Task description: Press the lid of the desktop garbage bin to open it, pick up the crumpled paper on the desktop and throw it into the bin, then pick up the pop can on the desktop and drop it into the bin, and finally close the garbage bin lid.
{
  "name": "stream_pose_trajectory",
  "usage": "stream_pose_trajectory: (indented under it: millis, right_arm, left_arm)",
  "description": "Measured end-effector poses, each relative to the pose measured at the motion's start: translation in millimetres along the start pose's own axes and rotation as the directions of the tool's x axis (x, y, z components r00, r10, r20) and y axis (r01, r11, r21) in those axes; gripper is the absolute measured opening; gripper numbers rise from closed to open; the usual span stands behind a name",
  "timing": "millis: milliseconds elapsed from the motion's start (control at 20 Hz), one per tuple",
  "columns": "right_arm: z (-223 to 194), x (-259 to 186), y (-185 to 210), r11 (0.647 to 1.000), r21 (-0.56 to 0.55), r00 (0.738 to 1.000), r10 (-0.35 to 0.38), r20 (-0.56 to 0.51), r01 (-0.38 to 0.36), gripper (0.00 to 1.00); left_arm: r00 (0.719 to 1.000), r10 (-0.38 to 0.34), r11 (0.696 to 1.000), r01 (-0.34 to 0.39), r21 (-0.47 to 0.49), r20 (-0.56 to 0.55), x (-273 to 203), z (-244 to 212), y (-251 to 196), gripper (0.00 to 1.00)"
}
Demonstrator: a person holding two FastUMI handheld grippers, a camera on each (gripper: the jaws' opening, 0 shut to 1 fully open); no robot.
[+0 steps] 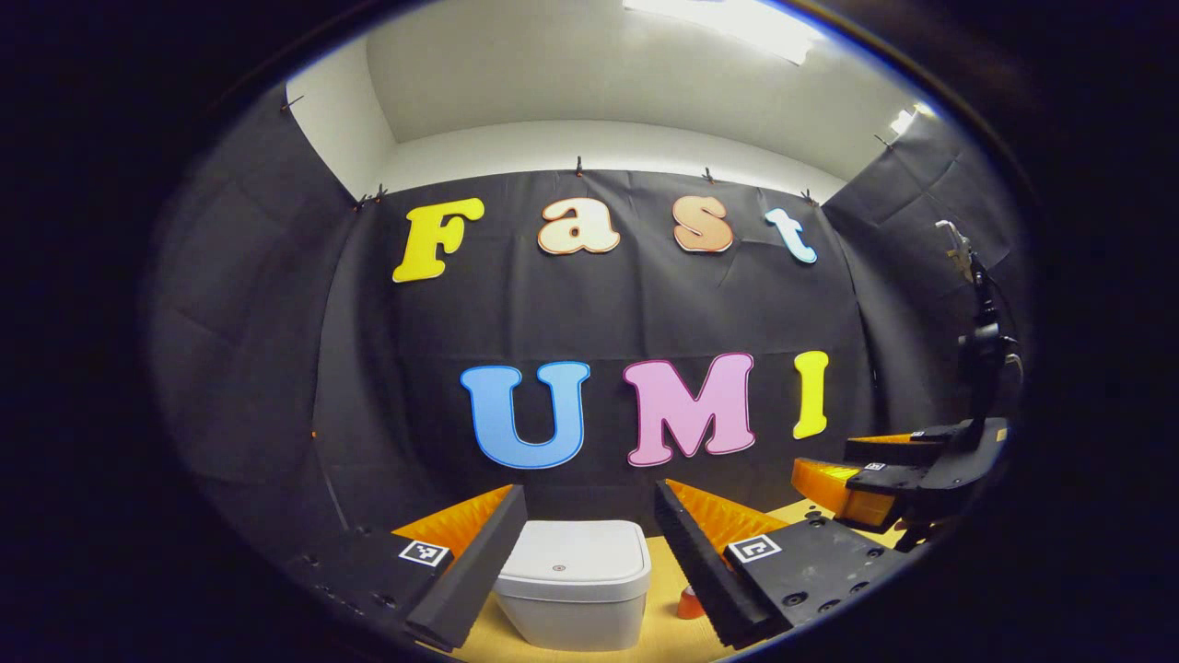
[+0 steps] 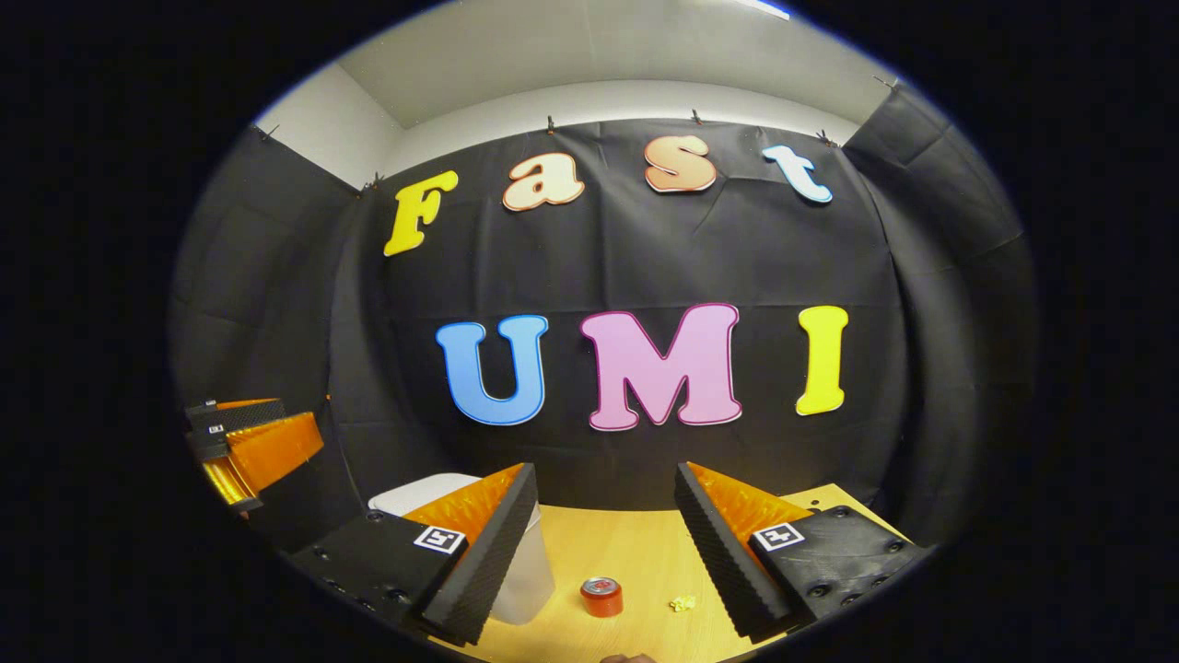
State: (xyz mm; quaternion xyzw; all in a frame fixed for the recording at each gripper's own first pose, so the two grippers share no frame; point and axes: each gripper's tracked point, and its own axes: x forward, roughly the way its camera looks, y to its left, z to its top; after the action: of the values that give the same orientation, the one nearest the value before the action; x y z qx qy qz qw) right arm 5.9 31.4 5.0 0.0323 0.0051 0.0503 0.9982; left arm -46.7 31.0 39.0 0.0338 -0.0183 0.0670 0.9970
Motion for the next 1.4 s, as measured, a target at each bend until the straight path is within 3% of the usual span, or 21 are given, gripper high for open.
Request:
stream_pose_trajectory:
  millis: [400, 700, 900, 1000, 1050, 1100, 1300, 1350, 1400]
  right_arm:
    - [6.9, -6.2, 21.7, 0.998, -0.027, 0.997, 0.064, 0.034, -0.063, 0.97]
    - [15.9, -10.1, 0.2, 0.999, -0.039, 0.997, -0.017, 0.073, 0.020, 1.00]
    - [13.3, -14.9, -17.1, 0.996, -0.056, 0.996, -0.059, 0.073, 0.063, 0.97]
    - [3.6, -18.7, -25.2, 0.995, -0.058, 0.996, -0.082, 0.047, 0.085, 0.97]
    - [-0.8, -19.8, -29.1, 0.994, -0.059, 0.995, -0.090, 0.035, 0.092, 0.96]
    - [-3.7, -21.8, -32.9, 0.993, -0.061, 0.995, -0.099, 0.027, 0.100, 0.97]
    - [-11.9, -22.4, -48.6, 0.987, -0.071, 0.990, -0.143, 0.004, 0.143, 0.96]
    - [-14.4, -22.1, -51.5, 0.986, -0.072, 0.988, -0.152, -0.002, 0.152, 0.97]
    - [-16.9, -22.7, -54.6, 0.984, -0.073, 0.987, -0.161, -0.009, 0.160, 0.97]
  left_arm:
    - [1.000, 0.007, 1.000, -0.007, -0.003, 0.001, -0.9, -0.6, 4.7, 0.94]
    - [1.000, -0.018, 0.998, 0.018, -0.058, 0.004, 15.0, -5.4, -1.2, 0.94]
    - [0.999, -0.037, 0.998, 0.037, -0.055, -0.009, 37.8, -12.8, 0.5, 0.92]
    - [0.999, -0.043, 0.998, 0.042, -0.043, -0.026, 51.2, -20.9, 5.2, 0.86]
    - [0.998, -0.047, 0.998, 0.045, -0.042, -0.038, 57.6, -27.1, 6.6, 0.75]
    - [0.997, -0.055, 0.998, 0.053, -0.043, -0.050, 64.5, -31.6, 7.7, 0.71]
    - [0.982, -0.079, 0.996, 0.073, -0.043, -0.171, 86.8, -70.0, 11.9, 0.54]
    - [0.978, -0.080, 0.997, 0.074, -0.037, -0.192, 92.4, -78.7, 13.3, 0.39]
    - [0.974, -0.085, 0.996, 0.079, -0.037, -0.209, 96.6, -84.6, 13.5, 0.37]
